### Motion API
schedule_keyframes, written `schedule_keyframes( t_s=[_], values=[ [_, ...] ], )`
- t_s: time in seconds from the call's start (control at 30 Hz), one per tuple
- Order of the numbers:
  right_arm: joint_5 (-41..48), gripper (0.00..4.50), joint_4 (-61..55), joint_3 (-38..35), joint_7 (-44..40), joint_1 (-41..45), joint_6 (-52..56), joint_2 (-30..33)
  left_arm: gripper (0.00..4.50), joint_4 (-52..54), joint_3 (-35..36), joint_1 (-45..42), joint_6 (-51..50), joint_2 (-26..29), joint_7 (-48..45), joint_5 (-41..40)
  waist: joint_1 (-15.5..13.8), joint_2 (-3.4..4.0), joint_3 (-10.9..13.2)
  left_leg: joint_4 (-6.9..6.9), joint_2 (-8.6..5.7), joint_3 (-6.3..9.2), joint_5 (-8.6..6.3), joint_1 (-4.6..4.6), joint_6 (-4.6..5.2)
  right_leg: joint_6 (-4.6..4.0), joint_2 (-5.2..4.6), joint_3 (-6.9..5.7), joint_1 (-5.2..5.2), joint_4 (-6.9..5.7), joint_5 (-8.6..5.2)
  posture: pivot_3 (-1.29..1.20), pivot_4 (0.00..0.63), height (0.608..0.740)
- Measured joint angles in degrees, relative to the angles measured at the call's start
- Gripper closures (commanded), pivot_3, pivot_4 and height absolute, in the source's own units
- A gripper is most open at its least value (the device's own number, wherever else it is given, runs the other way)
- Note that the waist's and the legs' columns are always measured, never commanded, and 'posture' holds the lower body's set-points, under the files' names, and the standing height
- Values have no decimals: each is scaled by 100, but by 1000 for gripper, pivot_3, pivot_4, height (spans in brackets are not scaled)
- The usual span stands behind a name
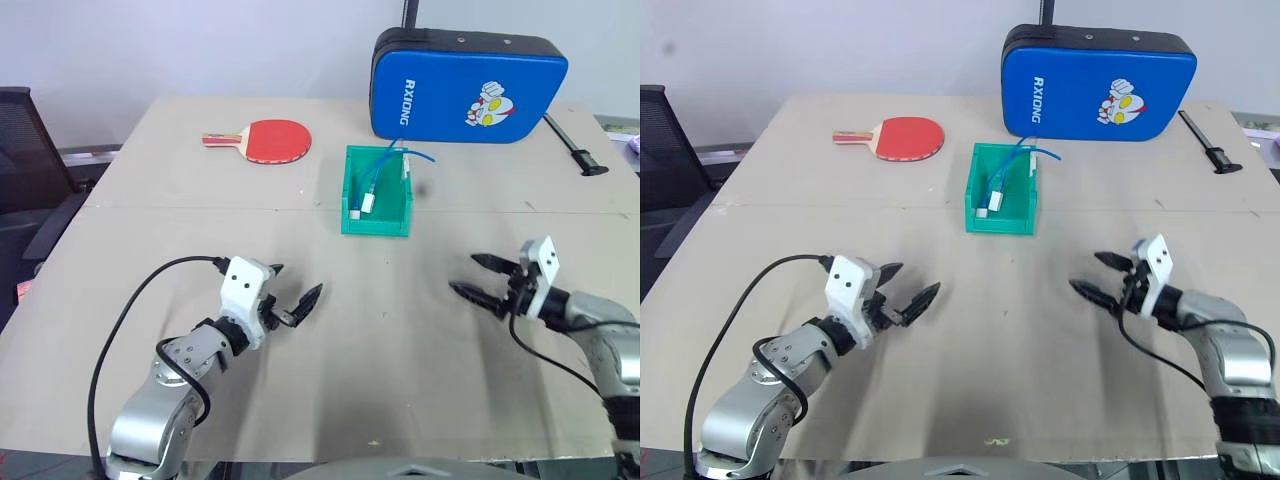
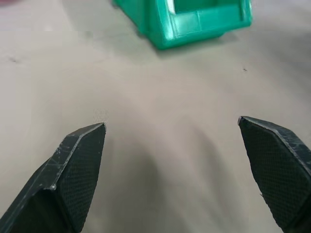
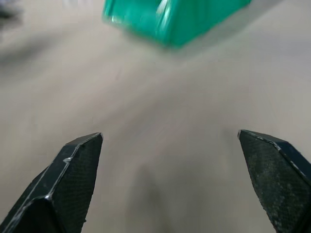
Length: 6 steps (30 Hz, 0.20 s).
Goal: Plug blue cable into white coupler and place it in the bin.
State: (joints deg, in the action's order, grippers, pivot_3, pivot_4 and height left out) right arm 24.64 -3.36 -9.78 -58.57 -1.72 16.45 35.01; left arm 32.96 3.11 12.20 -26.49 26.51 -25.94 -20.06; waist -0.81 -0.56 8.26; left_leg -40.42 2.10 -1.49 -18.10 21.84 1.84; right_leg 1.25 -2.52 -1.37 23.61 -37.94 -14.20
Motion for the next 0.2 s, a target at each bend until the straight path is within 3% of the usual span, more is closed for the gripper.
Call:
schedule_keyframes(
  t_s=[0.2],
  values=[
    [-126, 90, 160, -126, -22, -425, -1083, -202, 0, -517, -206, 398, 1005, 1, -371, 411, 14, -12, 3, -2, 7, -18, 1, -19, 1, -2, 60, 44, 6, -6, 4, 0, 150, 681]
  ],
)
